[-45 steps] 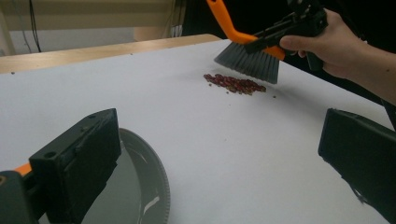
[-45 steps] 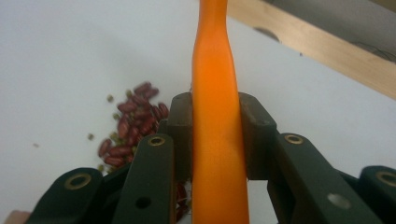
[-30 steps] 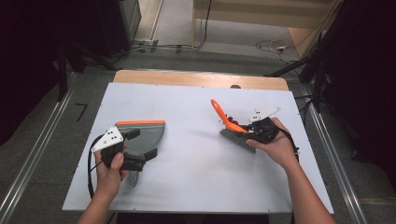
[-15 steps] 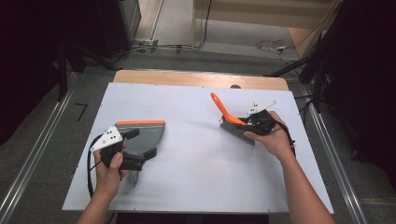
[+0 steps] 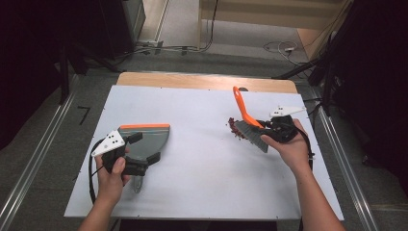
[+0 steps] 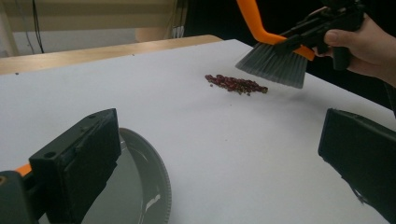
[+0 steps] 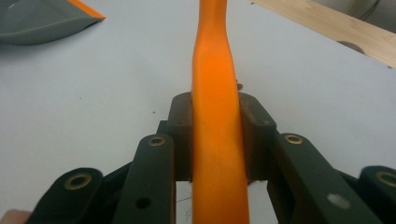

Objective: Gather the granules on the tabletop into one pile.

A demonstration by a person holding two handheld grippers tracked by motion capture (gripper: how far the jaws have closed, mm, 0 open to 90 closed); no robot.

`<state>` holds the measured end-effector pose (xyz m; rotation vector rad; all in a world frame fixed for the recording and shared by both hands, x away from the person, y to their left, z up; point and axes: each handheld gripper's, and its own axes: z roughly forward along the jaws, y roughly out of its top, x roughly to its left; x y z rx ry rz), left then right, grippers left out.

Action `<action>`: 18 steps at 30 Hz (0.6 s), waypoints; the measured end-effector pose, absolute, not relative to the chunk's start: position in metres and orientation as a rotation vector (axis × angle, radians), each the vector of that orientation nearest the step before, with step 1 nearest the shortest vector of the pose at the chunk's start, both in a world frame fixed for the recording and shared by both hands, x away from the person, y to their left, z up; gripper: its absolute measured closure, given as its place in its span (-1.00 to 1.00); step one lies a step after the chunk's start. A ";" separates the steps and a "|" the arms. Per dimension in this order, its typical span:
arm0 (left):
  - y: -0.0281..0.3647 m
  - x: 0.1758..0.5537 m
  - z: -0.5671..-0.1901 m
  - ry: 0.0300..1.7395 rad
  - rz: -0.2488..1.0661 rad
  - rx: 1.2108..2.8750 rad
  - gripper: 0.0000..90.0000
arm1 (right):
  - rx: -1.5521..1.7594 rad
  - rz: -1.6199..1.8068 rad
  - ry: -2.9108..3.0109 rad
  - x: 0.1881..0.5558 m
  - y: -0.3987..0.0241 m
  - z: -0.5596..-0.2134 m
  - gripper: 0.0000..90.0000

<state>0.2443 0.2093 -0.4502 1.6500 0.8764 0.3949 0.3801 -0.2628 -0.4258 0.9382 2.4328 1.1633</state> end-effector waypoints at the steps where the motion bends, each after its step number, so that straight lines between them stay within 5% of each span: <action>1: 0.209 0.244 -0.450 0.877 0.395 1.650 -1.00 | 0.963 1.168 2.419 0.376 -0.267 -0.425 0.52; 18: 0.210 0.243 -0.451 0.877 0.409 1.642 -1.00 | 1.266 1.295 2.252 0.316 -0.327 -0.435 0.53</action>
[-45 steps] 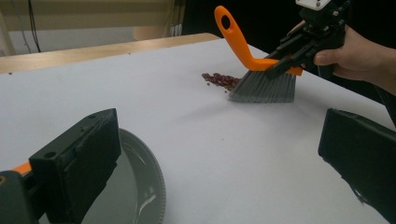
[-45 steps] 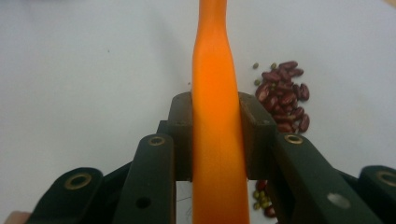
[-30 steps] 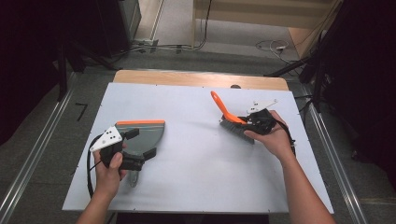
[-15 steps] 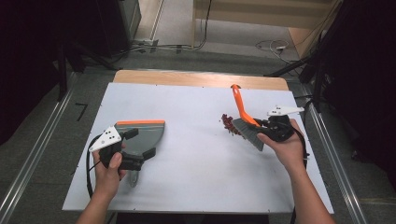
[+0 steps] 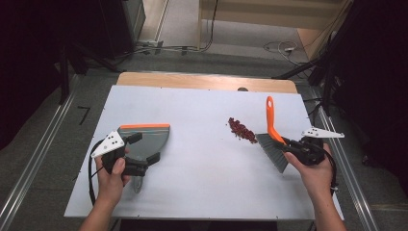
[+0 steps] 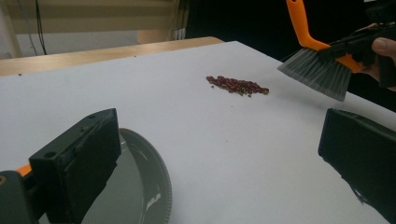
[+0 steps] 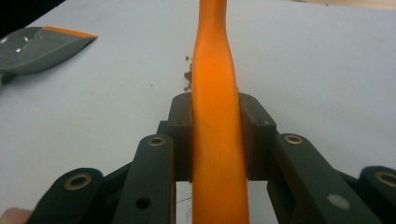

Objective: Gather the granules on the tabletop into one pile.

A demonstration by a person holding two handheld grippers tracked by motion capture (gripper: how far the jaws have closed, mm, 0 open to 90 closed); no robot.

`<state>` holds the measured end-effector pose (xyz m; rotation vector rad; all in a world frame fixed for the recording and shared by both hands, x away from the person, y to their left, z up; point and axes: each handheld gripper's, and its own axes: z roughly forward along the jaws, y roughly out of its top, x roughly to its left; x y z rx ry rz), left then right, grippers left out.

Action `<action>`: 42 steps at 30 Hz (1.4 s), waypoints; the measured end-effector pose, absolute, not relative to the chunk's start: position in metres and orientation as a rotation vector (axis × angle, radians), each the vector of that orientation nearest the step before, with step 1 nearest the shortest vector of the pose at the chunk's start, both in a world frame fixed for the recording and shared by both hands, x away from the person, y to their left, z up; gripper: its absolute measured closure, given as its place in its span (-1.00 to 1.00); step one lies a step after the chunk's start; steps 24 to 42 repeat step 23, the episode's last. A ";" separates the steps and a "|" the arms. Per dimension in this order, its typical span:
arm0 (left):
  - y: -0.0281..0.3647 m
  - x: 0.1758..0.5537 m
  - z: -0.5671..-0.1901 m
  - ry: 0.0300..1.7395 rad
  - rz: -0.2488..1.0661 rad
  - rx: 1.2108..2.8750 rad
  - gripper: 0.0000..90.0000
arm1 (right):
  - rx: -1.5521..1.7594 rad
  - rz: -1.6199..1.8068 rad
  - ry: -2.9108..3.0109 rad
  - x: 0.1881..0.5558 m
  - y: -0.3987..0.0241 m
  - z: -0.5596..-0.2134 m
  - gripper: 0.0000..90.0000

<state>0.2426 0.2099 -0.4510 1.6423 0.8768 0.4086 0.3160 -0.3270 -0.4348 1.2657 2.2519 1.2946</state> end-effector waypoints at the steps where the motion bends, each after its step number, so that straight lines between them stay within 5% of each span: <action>1: 0.210 0.243 -0.451 0.876 0.409 1.643 -1.00 | 1.268 1.292 2.245 0.313 -0.329 -0.436 0.53; 42: 0.211 0.243 -0.452 0.880 0.416 1.640 -1.00 | 1.383 1.292 2.219 0.307 -0.353 -0.456 0.53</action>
